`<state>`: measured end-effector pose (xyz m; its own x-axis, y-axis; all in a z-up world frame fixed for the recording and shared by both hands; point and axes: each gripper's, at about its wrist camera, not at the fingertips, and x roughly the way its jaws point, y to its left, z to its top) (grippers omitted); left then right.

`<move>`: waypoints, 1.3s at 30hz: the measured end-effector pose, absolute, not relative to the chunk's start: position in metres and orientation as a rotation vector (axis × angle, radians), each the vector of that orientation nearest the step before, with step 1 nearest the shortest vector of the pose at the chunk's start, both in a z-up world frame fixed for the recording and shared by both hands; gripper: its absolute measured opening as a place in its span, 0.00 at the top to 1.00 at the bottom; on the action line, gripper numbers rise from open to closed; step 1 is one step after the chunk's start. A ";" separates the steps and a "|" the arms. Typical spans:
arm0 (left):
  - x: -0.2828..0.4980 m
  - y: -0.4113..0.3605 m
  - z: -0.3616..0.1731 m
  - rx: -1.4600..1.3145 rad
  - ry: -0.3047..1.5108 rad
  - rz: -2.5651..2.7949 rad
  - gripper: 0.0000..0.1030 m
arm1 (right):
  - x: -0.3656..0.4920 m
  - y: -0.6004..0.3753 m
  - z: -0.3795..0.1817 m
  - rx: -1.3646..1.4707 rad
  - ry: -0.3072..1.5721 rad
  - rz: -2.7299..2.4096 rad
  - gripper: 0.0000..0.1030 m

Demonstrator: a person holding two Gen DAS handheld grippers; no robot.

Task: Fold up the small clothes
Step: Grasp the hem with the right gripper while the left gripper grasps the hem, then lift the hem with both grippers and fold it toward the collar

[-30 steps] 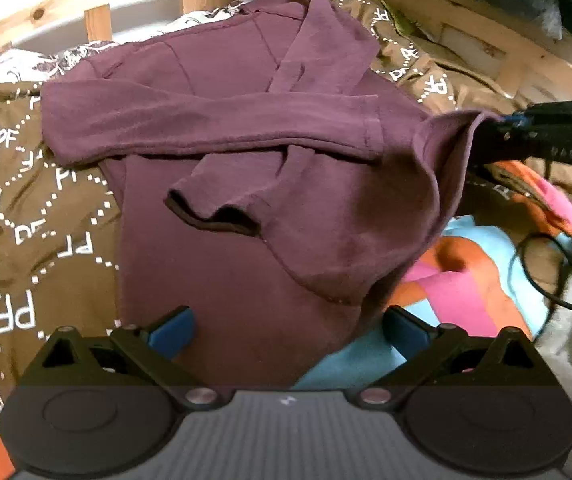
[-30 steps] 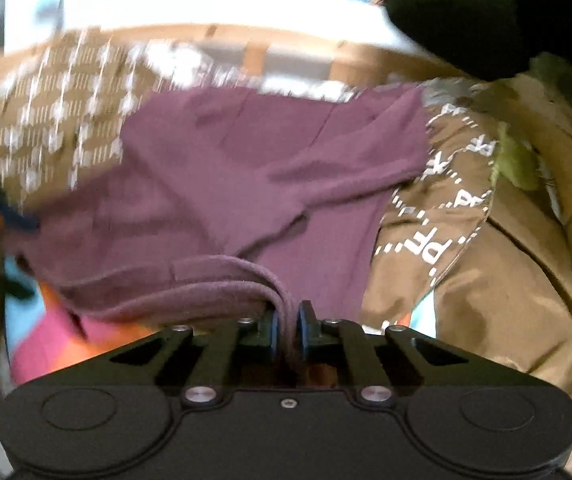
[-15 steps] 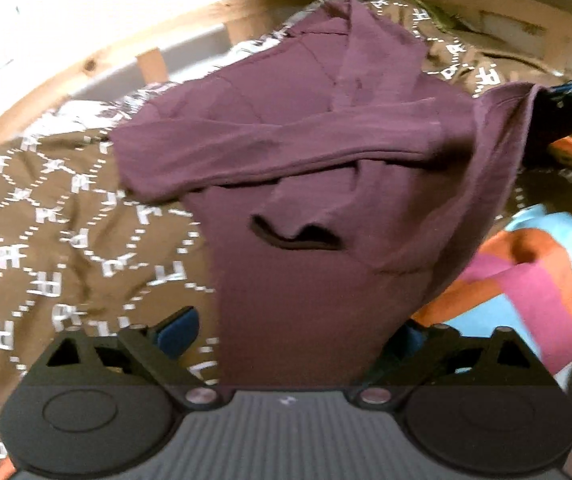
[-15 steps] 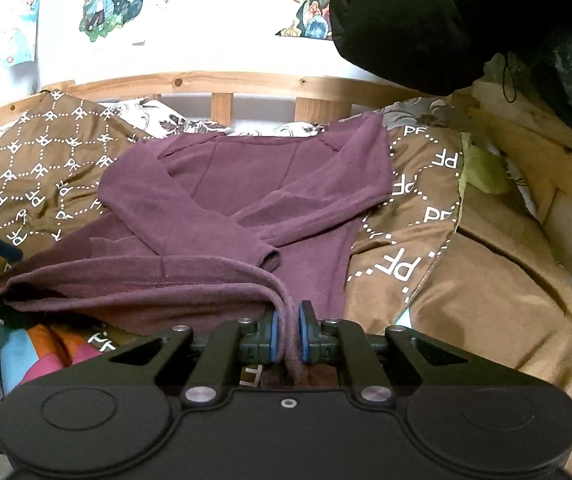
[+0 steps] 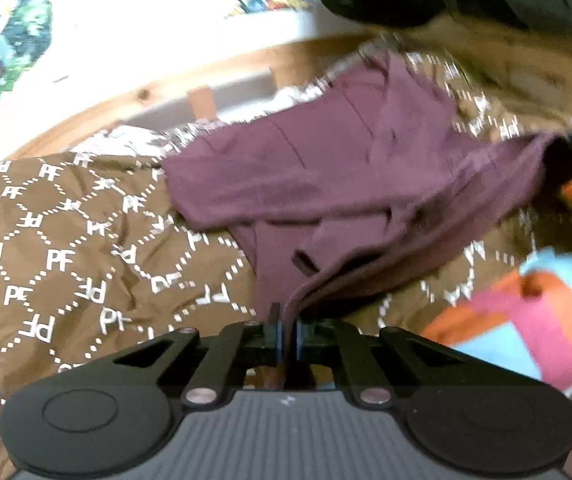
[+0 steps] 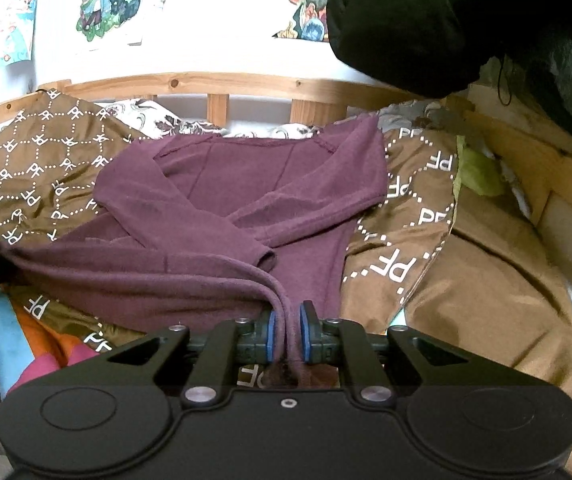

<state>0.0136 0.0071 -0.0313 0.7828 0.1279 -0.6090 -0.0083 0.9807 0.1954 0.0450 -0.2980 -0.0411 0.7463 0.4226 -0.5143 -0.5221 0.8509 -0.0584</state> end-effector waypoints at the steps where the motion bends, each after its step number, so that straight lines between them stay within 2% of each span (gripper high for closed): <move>1: 0.012 0.008 -0.026 0.178 0.651 0.080 0.95 | 0.041 -0.298 -0.038 -0.208 0.498 0.519 0.88; 5: 0.001 0.022 0.004 0.123 0.564 0.064 0.96 | 0.021 -0.299 -0.022 -0.230 0.435 0.509 0.94; 12: -0.034 0.047 0.052 0.093 0.461 0.042 0.96 | -0.024 -0.304 0.021 -0.189 0.350 0.537 0.95; 23: -0.083 0.077 0.077 0.027 0.524 -0.016 0.95 | -0.099 -0.309 0.054 -0.217 0.393 0.657 0.95; 30: -0.027 0.075 0.090 0.072 0.562 0.004 0.95 | -0.068 -0.295 0.052 -0.222 0.405 0.641 0.95; 39: 0.115 0.084 0.101 0.153 0.610 0.092 0.94 | 0.066 -0.270 0.052 -0.119 0.380 0.545 0.95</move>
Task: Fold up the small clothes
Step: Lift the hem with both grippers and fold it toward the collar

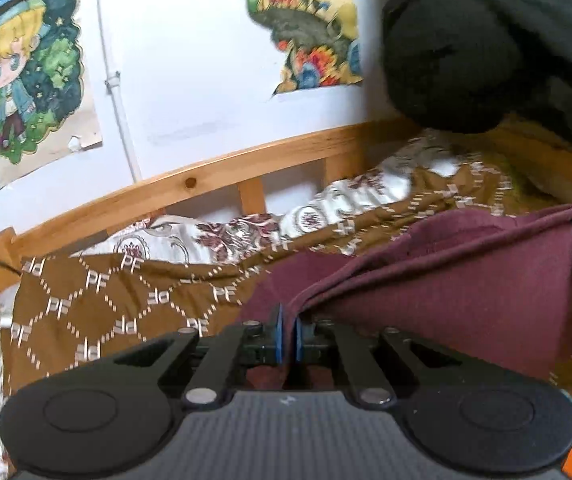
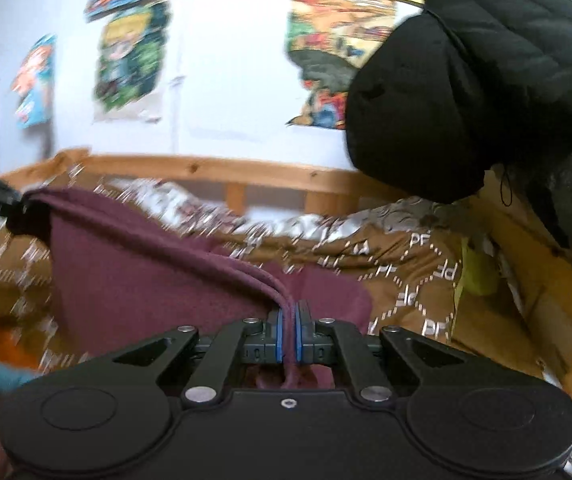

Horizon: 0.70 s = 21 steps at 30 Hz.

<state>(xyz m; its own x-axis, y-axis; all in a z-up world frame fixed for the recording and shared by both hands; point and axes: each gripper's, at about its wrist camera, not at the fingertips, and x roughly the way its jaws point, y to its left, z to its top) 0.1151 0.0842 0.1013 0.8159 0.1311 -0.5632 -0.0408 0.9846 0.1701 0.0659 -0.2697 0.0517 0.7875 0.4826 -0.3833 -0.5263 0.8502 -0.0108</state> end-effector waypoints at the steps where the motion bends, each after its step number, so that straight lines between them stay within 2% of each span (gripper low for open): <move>1: 0.132 0.087 0.099 0.154 0.624 0.108 0.94 | 0.081 -0.264 0.051 -0.117 0.372 0.537 0.95; 12: 0.260 0.120 0.038 0.121 0.765 0.215 0.93 | 0.214 -0.210 0.002 -0.169 0.346 0.500 0.93; 21: 0.295 0.126 0.002 0.102 0.858 0.220 0.92 | 0.257 -0.201 -0.047 -0.164 0.362 0.512 0.86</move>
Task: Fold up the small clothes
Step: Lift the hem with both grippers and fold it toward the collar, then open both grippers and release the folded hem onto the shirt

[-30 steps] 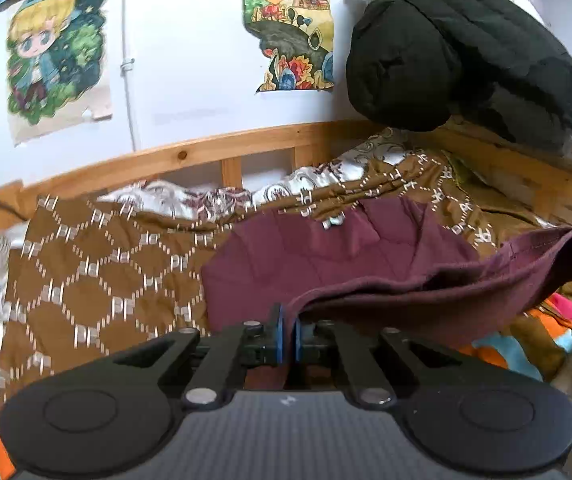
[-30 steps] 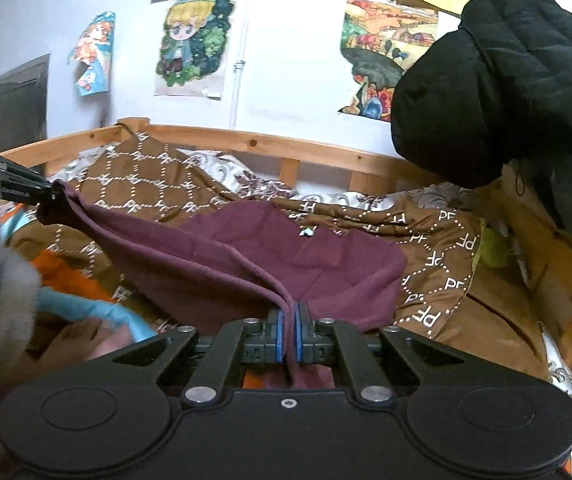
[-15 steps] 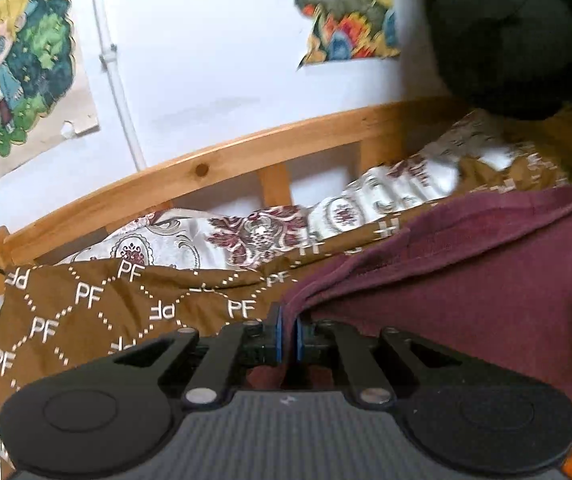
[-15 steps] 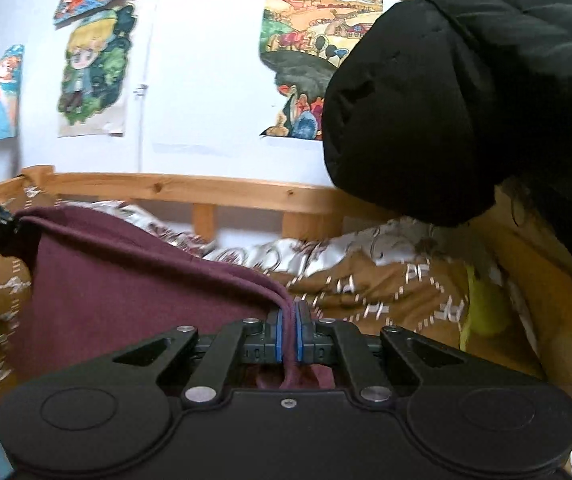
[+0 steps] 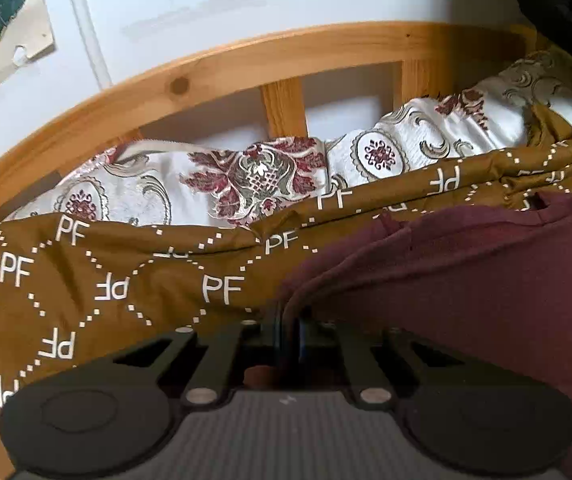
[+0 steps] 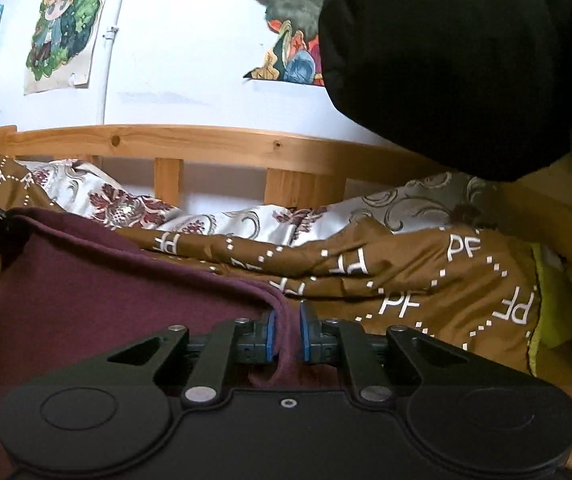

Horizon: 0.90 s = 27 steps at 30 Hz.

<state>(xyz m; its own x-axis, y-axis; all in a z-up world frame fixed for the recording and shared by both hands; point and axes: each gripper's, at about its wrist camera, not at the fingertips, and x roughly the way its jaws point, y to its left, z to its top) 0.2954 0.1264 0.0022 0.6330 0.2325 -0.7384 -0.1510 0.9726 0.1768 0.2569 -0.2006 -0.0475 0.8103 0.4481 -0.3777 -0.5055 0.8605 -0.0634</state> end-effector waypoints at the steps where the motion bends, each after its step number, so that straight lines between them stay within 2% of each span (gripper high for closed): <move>1: 0.297 0.127 0.001 0.097 0.865 0.222 0.91 | 0.259 -0.201 -0.050 -0.160 0.361 0.513 0.86; 5: 0.304 0.129 -0.008 0.072 0.895 0.241 0.86 | 0.264 -0.201 -0.056 -0.154 0.362 0.515 0.78; 7: 0.306 0.131 -0.011 0.059 0.901 0.255 0.77 | 0.265 -0.202 -0.060 -0.157 0.366 0.511 0.71; 9: 0.306 0.133 -0.012 0.033 0.903 0.260 0.72 | 0.266 -0.205 -0.062 -0.137 0.375 0.504 0.58; 10: 0.306 0.135 -0.012 0.012 0.902 0.249 0.63 | 0.267 -0.207 -0.063 -0.124 0.383 0.504 0.55; 11: 0.306 0.137 -0.012 -0.013 0.898 0.231 0.56 | 0.268 -0.208 -0.064 -0.116 0.392 0.505 0.45; 12: 0.304 0.139 -0.012 -0.038 0.888 0.220 0.42 | 0.267 -0.209 -0.065 -0.114 0.400 0.506 0.33; 13: 0.302 0.140 -0.011 -0.059 0.871 0.219 0.31 | 0.267 -0.211 -0.066 -0.108 0.407 0.506 0.27; 15: 0.298 0.141 -0.008 -0.080 0.839 0.224 0.23 | 0.265 -0.215 -0.065 -0.084 0.411 0.508 0.08; 18: 0.293 0.143 -0.006 -0.098 0.823 0.224 0.13 | 0.260 -0.216 -0.061 -0.091 0.396 0.530 0.01; 21: 0.285 0.145 -0.004 -0.096 0.813 0.262 0.02 | 0.255 -0.210 -0.061 -0.153 0.387 0.546 0.01; 27: 0.271 0.150 -0.011 -0.070 0.834 0.319 0.01 | 0.254 -0.203 -0.071 -0.257 0.390 0.474 0.01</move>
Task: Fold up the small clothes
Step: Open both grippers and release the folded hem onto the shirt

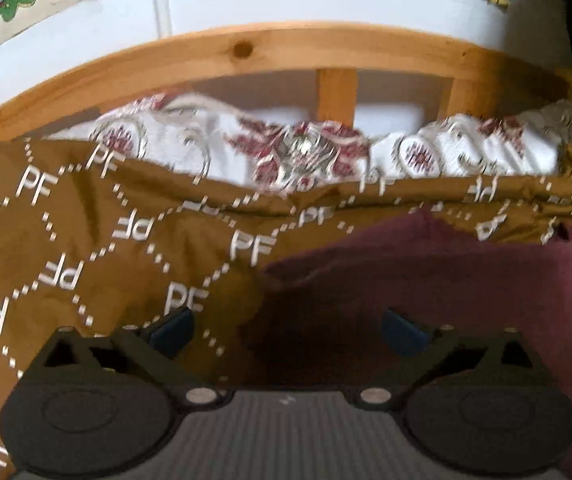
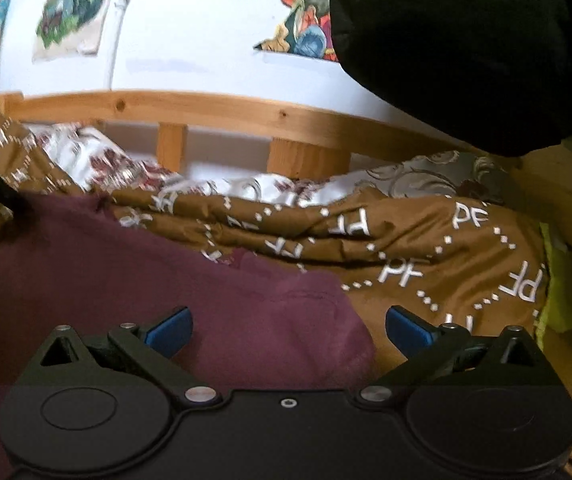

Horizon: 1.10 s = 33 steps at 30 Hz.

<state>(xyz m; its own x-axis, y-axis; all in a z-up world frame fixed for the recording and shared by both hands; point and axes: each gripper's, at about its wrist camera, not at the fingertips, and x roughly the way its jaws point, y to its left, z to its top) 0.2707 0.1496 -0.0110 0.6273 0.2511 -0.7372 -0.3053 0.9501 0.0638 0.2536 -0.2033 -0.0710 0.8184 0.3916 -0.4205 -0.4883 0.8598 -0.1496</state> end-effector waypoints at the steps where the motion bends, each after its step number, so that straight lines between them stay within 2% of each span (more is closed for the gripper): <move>1: 0.271 0.151 -0.014 -0.053 0.848 0.341 0.01 | 0.255 -0.205 -0.073 -0.265 0.390 0.443 0.01; 9: 0.281 0.168 -0.029 0.035 0.933 0.533 0.01 | 0.272 -0.236 -0.077 -0.167 0.422 0.241 0.01; 20: 0.246 0.172 0.000 -0.103 0.845 0.456 0.01 | 0.253 -0.241 -0.054 -0.110 0.298 0.212 0.01; 33: 0.154 0.166 0.018 -0.276 0.750 0.341 0.01 | 0.197 -0.233 -0.030 -0.099 0.195 0.231 0.01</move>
<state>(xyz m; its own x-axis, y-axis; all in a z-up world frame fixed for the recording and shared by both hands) 0.1538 0.1656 0.0179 0.6816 0.2023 -0.7032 -0.3967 0.9097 -0.1229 0.1971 -0.2334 -0.0304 0.9548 0.2176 -0.2027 -0.2367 0.9687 -0.0749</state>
